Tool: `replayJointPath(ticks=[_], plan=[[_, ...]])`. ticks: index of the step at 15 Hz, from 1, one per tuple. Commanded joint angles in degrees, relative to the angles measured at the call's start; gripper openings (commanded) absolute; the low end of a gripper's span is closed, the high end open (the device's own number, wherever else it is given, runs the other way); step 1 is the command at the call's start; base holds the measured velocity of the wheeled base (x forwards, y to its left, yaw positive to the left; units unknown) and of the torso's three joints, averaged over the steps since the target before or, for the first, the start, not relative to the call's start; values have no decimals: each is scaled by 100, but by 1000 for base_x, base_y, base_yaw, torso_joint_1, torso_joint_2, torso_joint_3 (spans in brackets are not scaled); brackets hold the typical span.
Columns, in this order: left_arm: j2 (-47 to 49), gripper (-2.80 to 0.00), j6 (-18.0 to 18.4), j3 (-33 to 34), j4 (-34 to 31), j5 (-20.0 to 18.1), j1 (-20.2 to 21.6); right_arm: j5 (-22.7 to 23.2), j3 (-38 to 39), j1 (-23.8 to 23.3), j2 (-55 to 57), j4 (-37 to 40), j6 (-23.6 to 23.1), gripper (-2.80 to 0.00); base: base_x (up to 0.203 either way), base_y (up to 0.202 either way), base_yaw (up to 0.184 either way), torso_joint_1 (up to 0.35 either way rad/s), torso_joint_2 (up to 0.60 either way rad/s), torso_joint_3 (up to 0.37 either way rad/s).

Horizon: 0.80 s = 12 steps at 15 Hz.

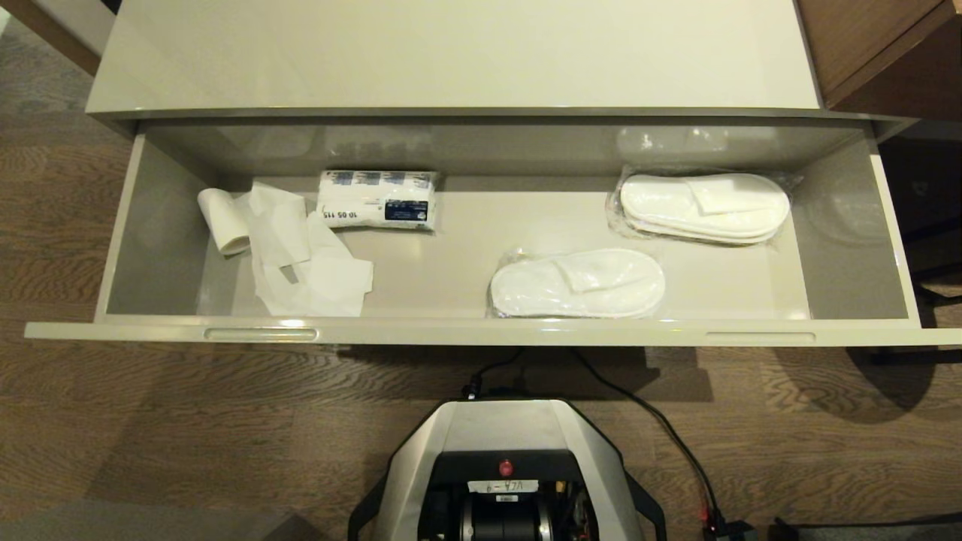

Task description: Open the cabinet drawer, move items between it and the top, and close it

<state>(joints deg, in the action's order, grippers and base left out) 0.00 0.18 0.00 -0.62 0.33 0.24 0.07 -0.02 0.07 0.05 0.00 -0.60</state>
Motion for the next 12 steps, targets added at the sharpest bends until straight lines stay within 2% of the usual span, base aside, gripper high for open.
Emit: replayJointPath(ticks=[1, 12], plan=[[9, -280, -1, 0, 1, 2, 2, 1, 11, -6, 4, 0, -2, -280, 0, 0, 0, 0, 0, 0], [9, -280, -1, 0, 1, 2, 2, 1, 11, -7, 4, 0, -2, -280, 0, 0, 0, 0, 0, 0]])
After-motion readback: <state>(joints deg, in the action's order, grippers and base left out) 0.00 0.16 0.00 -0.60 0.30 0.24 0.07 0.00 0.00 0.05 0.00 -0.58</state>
